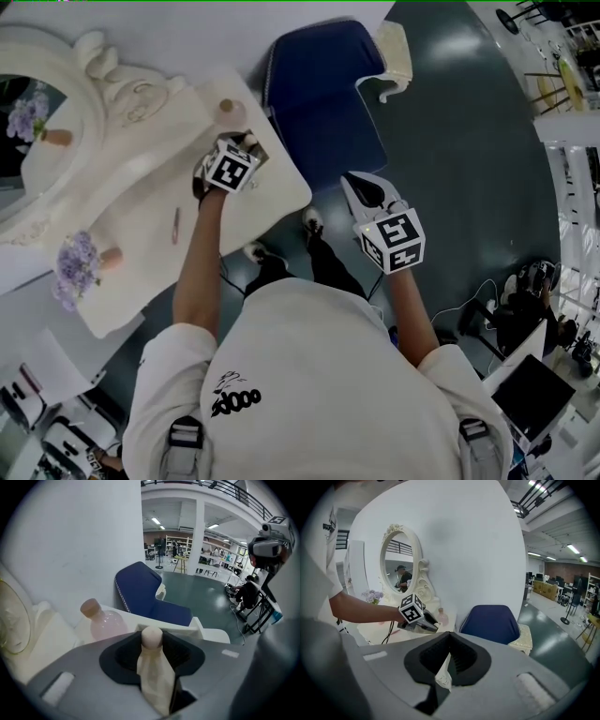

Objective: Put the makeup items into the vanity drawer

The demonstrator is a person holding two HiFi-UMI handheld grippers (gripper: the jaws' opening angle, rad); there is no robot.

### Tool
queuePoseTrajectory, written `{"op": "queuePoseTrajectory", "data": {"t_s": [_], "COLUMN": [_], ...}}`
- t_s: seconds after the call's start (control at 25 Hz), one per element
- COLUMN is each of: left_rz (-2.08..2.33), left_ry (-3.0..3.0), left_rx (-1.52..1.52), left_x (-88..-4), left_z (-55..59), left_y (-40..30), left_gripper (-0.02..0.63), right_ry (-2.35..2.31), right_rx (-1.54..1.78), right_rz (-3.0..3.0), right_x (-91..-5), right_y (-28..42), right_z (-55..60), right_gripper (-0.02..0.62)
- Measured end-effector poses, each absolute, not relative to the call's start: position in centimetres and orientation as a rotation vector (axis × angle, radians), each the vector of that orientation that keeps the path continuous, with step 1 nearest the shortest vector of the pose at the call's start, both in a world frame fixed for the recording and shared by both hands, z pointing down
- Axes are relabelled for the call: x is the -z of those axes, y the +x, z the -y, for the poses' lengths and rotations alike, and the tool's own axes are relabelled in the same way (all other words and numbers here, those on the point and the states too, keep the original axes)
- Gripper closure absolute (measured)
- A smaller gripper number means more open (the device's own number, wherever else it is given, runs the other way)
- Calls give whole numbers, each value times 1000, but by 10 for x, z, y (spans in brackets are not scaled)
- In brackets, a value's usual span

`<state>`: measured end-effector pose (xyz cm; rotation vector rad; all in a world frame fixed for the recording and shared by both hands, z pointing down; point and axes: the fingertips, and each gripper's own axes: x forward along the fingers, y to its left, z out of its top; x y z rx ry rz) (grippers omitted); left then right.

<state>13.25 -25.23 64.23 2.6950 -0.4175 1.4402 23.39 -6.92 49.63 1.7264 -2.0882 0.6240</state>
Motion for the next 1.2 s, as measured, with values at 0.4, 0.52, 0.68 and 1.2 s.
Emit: {"op": "queuePoseTrajectory", "data": {"t_s": [0.4,0.52,0.68,1.2], "left_rz": [610,757,865,1255], "left_ry": [2727,2727,2723,2541], "left_rx": [-1214,-1043,-881,-582], "left_x": [-613,-589,-557,-502], "left_z": [267,277,274,247], "left_y": [119,99,68,-73], "left_gripper": [436,500,588,589], "right_ry": [1697,1656,1606,1251], "right_rx": [-578,-537,-491,-285], "right_rz": [2134,2176,2225,2463], "right_x": [-487,-481,-470,-441], "right_y": [233,227,211,107], "right_z": [85,99,113,190], "right_gripper": [592,592,591,591]}}
